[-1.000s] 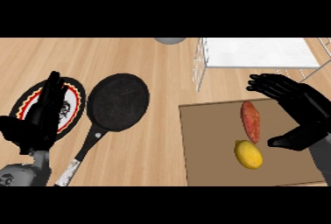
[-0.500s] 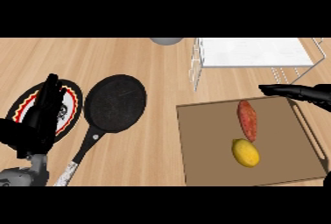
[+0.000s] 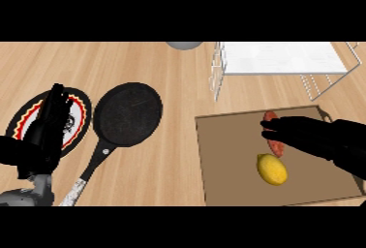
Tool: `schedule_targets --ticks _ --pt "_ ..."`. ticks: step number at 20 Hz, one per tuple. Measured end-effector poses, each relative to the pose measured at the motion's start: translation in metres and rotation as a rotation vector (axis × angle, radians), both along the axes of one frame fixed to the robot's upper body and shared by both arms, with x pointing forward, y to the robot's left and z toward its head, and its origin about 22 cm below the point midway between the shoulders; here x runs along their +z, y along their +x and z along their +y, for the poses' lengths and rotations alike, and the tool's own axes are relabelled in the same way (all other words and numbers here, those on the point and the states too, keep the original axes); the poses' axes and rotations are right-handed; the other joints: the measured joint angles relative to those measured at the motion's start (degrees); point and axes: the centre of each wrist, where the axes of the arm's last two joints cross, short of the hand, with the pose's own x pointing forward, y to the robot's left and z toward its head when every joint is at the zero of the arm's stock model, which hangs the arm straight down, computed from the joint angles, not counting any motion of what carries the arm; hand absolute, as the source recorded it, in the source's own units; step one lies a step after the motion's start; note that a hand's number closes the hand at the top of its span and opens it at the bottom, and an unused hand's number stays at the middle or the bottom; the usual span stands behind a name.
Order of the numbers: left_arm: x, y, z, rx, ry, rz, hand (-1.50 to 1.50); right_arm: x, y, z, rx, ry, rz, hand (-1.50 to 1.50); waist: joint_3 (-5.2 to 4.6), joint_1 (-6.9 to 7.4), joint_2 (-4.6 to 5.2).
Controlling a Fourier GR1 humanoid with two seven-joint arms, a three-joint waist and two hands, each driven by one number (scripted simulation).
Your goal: Pick the lemon from the tray and place it in the tiered shelf
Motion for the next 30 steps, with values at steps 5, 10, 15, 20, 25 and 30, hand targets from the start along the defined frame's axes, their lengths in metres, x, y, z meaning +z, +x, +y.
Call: schedule_targets --ticks 5,10,15,20,25,30 --pt "0.003 -0.002 -0.008 -0.01 0.0 -0.003 0.0 -0.021 -0.013 0.022 -0.049 -0.119 -0.061 -1.5 0.04 0.48 0.23" --pt "-0.001 -0.001 -0.002 -0.014 0.0 -0.012 0.0 -0.042 -0.017 0.031 -0.09 -0.267 -0.136 -1.5 0.05 0.69 0.35" --pt "-0.001 0.006 -0.002 -0.007 -0.001 -0.007 0.0 -0.063 -0.016 0.03 -0.135 -0.367 -0.17 -1.5 0.05 0.56 0.37" --pt "0.001 0.008 -0.004 -0.013 -0.001 -0.013 0.0 -0.081 -0.007 0.027 -0.152 -0.361 -0.169 -1.5 0.06 0.55 0.37" --pt "-0.001 0.005 -0.001 -0.01 0.004 -0.015 0.0 -0.104 -0.005 0.024 -0.154 -0.367 -0.156 -1.5 0.05 0.56 0.36" --pt "0.005 0.003 0.002 -0.01 0.0 -0.012 0.0 -0.129 0.001 0.017 -0.154 -0.382 -0.144 -1.5 0.05 0.6 0.36"
